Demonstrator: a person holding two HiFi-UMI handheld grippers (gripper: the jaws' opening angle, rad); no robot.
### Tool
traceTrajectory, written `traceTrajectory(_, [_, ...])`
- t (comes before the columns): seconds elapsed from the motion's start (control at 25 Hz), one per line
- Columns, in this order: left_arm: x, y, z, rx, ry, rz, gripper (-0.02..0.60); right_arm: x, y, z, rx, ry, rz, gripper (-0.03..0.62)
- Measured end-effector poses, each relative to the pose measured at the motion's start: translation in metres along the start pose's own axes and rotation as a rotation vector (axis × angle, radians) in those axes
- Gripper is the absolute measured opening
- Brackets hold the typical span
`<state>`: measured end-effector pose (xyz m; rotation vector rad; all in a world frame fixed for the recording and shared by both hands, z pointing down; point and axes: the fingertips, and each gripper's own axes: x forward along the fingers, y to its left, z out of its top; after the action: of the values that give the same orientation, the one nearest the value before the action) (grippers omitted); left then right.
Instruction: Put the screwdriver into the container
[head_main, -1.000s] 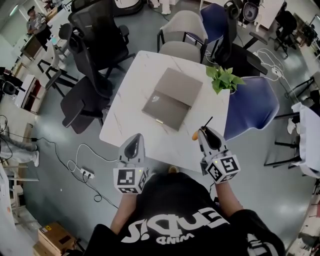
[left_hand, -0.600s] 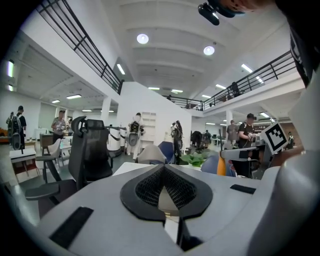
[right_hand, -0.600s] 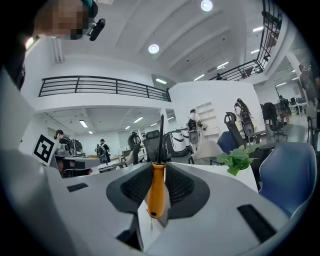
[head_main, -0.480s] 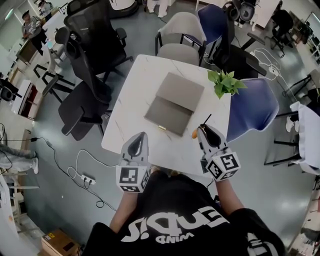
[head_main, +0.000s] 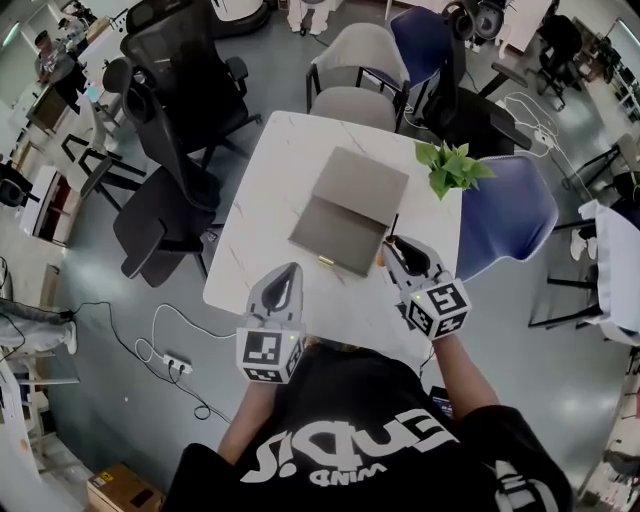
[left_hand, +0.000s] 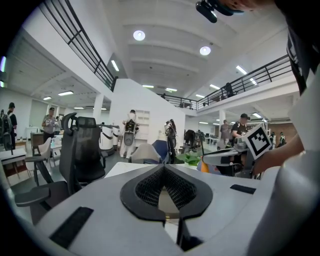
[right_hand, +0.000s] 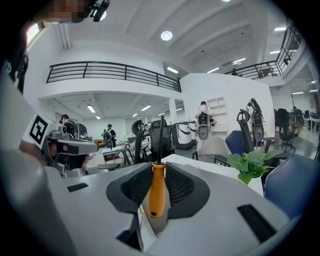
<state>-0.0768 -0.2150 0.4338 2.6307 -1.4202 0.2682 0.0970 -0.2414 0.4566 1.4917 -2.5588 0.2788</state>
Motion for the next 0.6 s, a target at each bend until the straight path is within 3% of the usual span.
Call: traceTrajectory(0.6, [0.009,0.009,-0.009,-0.014,0.033,0.005,0.014,0.09,0.003,-0.079,-0.208,0.317,0.14,0.08])
